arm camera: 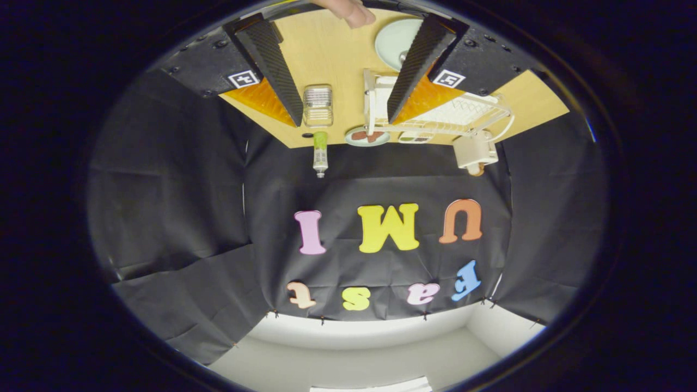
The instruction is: Take the plate from the dish rack, then take the spoon from the basket and place it into the plate.
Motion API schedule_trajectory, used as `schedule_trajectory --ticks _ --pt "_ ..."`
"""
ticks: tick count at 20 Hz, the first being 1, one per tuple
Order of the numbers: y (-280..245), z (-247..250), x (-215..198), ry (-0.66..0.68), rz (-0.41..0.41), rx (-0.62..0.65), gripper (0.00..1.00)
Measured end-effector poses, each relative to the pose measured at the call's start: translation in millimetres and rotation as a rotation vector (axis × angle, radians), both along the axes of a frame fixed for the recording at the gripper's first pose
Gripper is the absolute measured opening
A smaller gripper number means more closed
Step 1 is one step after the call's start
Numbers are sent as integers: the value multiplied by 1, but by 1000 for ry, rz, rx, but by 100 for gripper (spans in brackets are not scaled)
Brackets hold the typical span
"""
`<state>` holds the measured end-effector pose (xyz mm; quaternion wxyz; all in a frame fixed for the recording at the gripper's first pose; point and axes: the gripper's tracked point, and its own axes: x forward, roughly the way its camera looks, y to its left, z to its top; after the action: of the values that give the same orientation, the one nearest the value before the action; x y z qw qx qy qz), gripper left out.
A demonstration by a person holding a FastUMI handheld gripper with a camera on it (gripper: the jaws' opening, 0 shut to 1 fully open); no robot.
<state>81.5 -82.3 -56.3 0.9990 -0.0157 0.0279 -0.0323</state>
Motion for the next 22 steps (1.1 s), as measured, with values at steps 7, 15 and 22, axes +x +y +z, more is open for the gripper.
schedule_trajectory --ticks 7,15,22 --pt "5 15 -22 -3 19 4 100" --pt "12 20 -36 -18 44 5 100" --pt "1 20 -38 -17 30 -5 100"
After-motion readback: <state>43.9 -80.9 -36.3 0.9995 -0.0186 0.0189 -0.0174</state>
